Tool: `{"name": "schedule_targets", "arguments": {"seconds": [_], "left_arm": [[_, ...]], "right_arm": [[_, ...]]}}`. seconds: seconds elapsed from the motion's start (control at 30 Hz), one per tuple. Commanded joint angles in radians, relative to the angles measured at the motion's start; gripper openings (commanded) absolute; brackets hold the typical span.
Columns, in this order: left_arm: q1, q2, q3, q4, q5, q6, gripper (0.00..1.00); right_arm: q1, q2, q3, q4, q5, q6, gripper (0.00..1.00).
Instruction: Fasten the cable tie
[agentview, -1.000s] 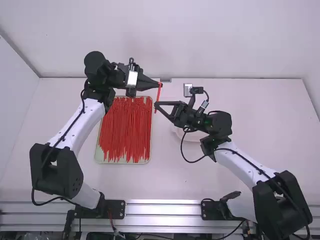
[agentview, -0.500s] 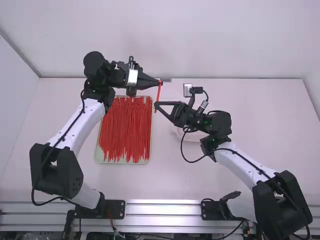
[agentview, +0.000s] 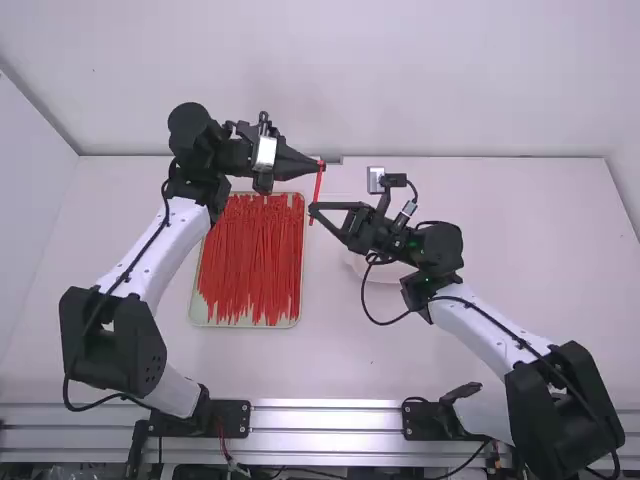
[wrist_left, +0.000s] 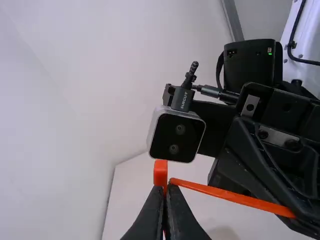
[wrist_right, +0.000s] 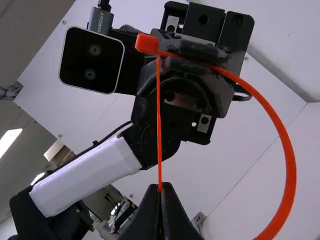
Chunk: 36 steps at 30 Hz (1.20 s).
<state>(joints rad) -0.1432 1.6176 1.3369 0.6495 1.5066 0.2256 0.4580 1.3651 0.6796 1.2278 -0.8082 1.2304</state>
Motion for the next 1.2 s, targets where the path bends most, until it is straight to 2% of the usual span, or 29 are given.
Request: {"name": "schedule_targets", "arguments": {"seconds": [0.0,0.3,1.17], "left_arm": [[-0.010,0.004,-0.002,0.002,-0.004,0.000,0.02],[-0.008,0.004,-0.002,-0.032,-0.003,0.034,0.02],[-0.021,0.004,-0.002,-0.032,-0.003,0.033,0.02]], "right_arm": [[0.001,0.002,0.028,0.006,0.002,0.003,0.00],[0.001,0.002,0.028,0.047,-0.002,0.002,0.00],[0.000,0.002,0.028,0.023,0.002,0.003,0.00]]}}
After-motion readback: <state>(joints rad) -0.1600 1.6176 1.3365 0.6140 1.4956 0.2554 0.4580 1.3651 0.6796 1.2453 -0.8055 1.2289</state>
